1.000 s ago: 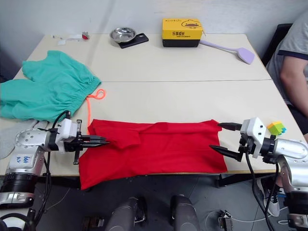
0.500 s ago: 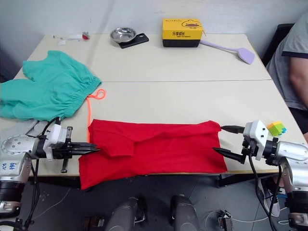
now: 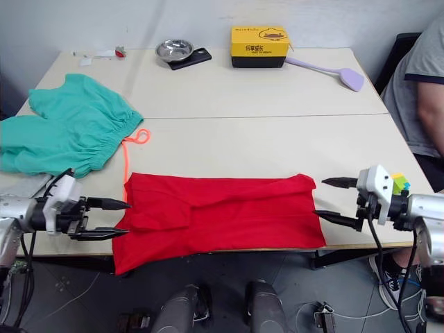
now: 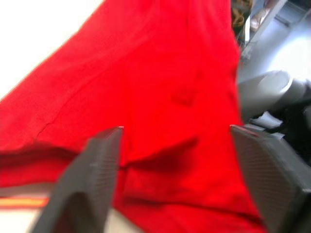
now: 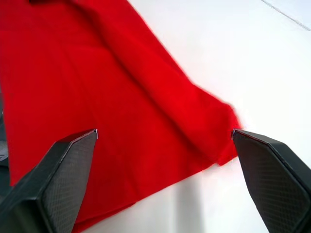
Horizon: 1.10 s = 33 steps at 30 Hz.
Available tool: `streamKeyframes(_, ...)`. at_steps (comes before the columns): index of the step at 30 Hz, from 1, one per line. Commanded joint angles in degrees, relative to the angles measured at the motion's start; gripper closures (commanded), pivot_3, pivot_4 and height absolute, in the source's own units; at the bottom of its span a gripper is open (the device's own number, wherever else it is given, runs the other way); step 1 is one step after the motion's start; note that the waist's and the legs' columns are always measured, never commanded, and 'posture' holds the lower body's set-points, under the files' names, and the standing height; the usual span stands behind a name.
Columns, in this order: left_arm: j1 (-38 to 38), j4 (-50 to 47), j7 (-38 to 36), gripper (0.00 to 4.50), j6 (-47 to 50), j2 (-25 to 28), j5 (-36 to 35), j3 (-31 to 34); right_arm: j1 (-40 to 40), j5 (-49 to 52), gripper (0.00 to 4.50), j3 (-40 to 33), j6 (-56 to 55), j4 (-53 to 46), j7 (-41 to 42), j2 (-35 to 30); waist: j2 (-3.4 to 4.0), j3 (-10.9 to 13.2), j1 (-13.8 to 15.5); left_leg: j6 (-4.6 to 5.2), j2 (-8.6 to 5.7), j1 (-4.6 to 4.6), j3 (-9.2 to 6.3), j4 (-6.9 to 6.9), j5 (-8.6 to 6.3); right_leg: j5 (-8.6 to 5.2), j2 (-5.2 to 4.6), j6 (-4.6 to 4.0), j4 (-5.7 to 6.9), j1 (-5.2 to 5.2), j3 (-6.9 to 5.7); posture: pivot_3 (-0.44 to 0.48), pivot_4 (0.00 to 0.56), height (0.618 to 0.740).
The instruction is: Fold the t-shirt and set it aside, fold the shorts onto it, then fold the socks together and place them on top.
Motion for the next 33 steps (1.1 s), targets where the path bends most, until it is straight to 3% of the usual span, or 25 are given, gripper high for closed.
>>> streamKeyframes(1,-1.5,-7.2,3.1,0.02,6.7,-1.8,-7.6,2.9,-5.8,-0.6,0.00,3.4,6.0,0.8,-0.5,-0.2,0.01,0.0,0.0,-0.01,-0.01,0.00,-0.01,0.00,0.00,0.00,-0.02,0.00,0.00,0.00,0.00,0.000,0.150,0.740)
streamKeyframes(8,-2.2,-15.1,9.2,0.02,9.9,-7.9,-10.0,0.8,-16.4,-6.2,0.00,11.6,12.1,7.8,-2.1,2.4,0.02,0.0,0.2,-0.01,-0.04,-0.05,0.02,0.03,0.00,-0.01,-0.02,-0.02,0.00,-0.01,-0.03,0.000,0.150,0.740)
streamKeyframes(17,1.0,-17.8,11.1,0.02,10.6,-8.8,-9.5,0.0,-23.7,-12.6,0.00,16.1,8.6,18.3,-3.1,6.0,0.02,0.0,0.1,-0.02,-0.03,-0.04,0.07,0.02,0.02,-0.01,0.03,-0.02,0.01,-0.02,-0.02,0.000,0.150,0.740)
streamKeyframes(29,1.2,-18.0,11.7,0.00,10.1,-9.0,-9.4,-0.3,-24.5,-14.2,4.20,16.4,6.7,19.4,1.4,4.8,0.02,0.0,0.1,-0.03,-0.04,-0.05,0.06,0.02,0.02,-0.01,0.03,-0.02,0.01,-0.02,-0.01,0.000,0.150,0.740)
streamKeyframes(30,1.2,-17.8,11.7,0.00,9.9,-9.0,-9.2,-0.3,-24.1,-14.2,4.48,16.3,6.8,19.0,1.9,4.4,0.03,0.0,0.1,-0.03,-0.04,-0.05,0.06,0.02,0.02,-0.01,0.03,-0.02,0.01,-0.02,-0.01,0.000,0.150,0.740)
streamKeyframes(33,1.0,-17.3,11.7,0.00,9.3,-9.2,-8.7,-0.7,-21.6,-11.9,4.48,14.5,5.7,15.6,5.1,2.6,0.03,0.0,0.1,-0.03,-0.03,-0.05,0.06,0.02,0.02,-0.01,0.03,-0.02,0.00,-0.02,-0.02,0.000,0.150,0.740)
